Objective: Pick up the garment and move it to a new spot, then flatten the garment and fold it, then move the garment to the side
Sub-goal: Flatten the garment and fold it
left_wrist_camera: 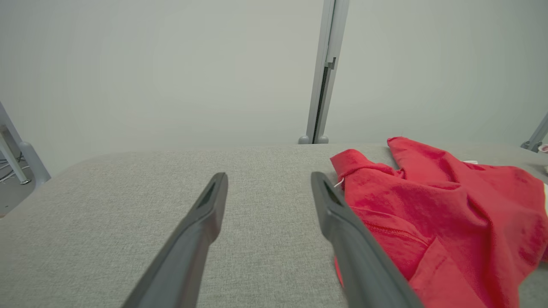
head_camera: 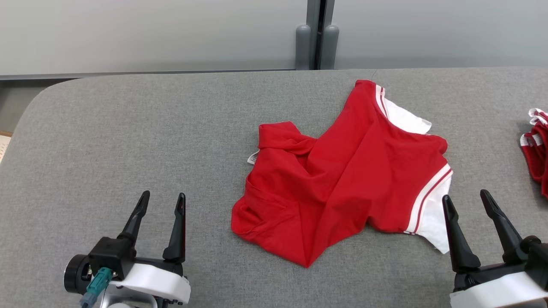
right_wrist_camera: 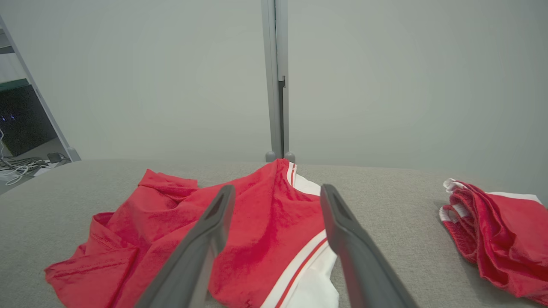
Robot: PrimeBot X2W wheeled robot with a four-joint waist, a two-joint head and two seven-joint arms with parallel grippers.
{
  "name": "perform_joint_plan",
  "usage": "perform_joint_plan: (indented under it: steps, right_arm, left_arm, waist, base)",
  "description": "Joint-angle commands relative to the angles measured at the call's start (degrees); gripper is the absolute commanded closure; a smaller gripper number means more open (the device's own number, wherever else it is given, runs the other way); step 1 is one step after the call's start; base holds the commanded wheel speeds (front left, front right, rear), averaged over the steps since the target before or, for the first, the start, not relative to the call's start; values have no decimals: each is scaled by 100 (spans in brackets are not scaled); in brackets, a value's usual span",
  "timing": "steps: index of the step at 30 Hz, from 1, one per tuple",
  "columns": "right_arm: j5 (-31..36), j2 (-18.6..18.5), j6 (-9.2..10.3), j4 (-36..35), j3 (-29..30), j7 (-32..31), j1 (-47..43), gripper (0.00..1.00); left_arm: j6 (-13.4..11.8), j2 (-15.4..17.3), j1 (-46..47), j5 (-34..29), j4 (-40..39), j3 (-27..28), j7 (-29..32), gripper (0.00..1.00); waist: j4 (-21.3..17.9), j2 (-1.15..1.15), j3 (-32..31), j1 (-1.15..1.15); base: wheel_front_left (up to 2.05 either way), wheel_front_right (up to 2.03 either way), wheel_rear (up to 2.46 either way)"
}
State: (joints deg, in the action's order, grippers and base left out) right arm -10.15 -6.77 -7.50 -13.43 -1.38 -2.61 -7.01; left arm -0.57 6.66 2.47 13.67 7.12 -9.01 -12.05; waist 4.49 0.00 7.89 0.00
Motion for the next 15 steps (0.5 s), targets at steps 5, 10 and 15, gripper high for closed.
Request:
perform_joint_plan:
  steps: [5,10,15]
  right_arm:
    - [-57,12,1,63,-20,10,-61,0]
    - [-74,24,1,57,-3,-4,-55,0]
    - [-95,55,2,46,4,-22,-26,0]
  left_arm:
    - [-14,43,-87,20,-83,-54,70,0]
    - [19,70,-61,21,-143,-118,113,0]
    - [280,8,195,-53,-176,-522,322,0]
  waist:
    - [-16,0,-34,0]
    - [-9,0,-34,0]
    - [22,0,56,0]
  base:
    - [0,0,0]
    - [0,0,0]
    - [0,0,0]
